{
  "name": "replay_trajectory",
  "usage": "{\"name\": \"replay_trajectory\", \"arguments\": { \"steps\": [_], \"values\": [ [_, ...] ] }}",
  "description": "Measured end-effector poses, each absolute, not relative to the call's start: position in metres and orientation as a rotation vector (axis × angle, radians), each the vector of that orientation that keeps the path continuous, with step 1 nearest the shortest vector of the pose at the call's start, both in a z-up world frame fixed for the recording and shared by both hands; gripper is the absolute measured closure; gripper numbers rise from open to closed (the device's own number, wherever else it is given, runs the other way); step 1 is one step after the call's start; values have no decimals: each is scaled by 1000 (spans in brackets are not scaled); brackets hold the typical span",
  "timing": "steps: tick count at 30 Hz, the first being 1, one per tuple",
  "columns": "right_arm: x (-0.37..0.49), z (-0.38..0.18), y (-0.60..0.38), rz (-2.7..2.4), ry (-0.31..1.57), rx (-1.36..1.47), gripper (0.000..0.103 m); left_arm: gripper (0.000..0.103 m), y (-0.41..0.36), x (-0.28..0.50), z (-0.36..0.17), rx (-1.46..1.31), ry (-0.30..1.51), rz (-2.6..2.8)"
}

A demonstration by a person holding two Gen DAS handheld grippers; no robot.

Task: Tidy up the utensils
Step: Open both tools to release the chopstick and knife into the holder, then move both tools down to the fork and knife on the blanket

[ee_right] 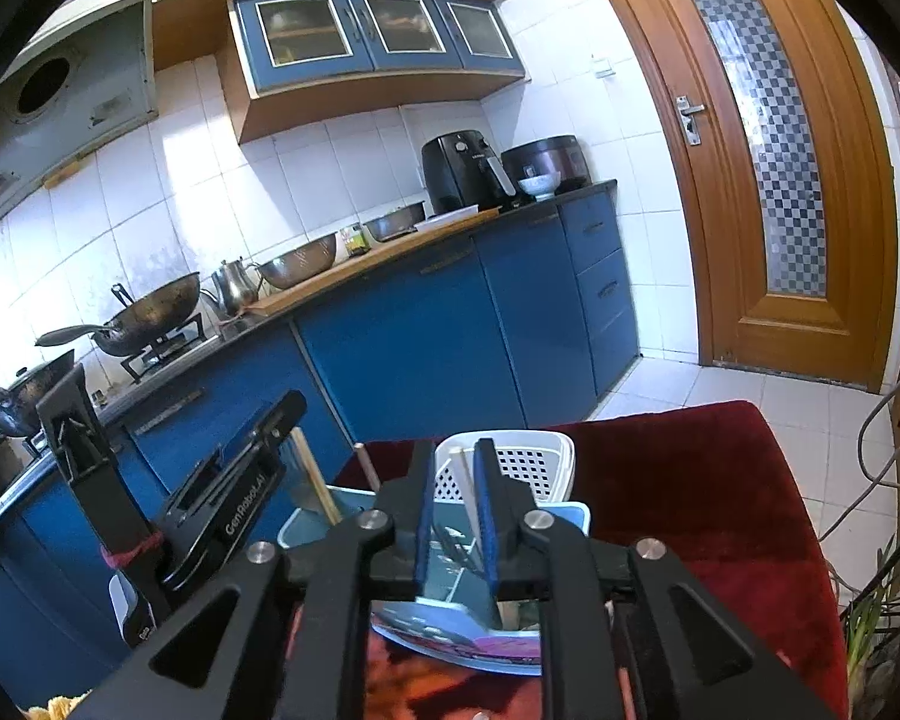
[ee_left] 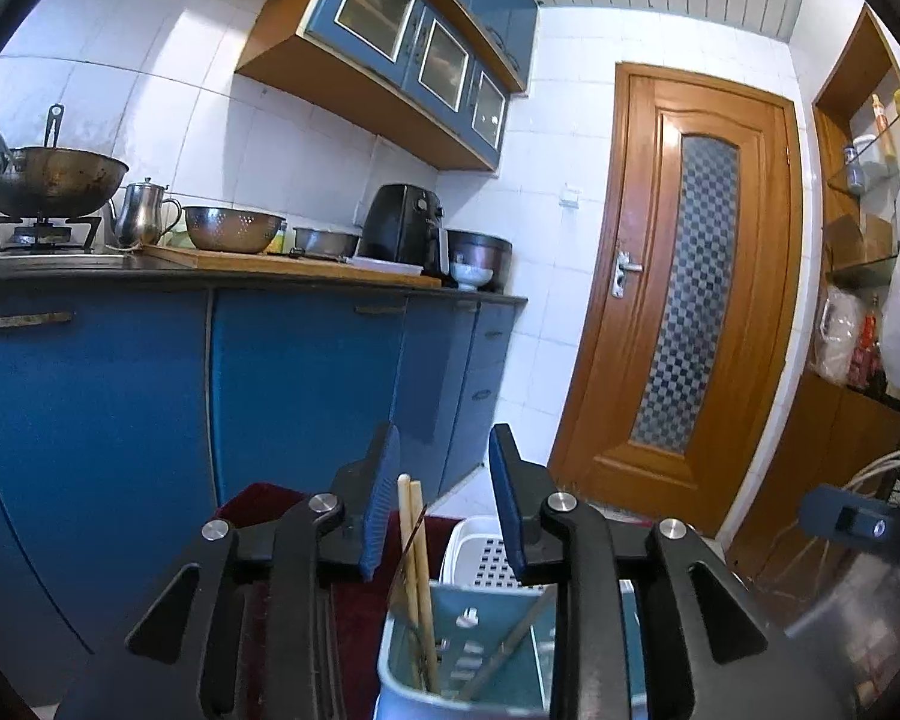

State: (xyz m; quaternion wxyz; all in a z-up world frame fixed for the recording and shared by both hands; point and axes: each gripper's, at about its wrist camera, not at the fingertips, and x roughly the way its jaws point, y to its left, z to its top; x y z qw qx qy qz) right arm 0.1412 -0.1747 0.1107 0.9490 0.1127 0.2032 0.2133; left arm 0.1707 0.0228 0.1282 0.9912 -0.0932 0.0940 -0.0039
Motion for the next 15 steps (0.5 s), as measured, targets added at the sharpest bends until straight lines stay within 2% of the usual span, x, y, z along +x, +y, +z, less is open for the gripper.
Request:
{"name": "replay_trajectory", "arguments": {
  "steps": [15],
  "values": [
    [79, 117, -169, 458, 482, 232, 81, 72, 49, 89, 151, -139, 364, -51]
  ]
}}
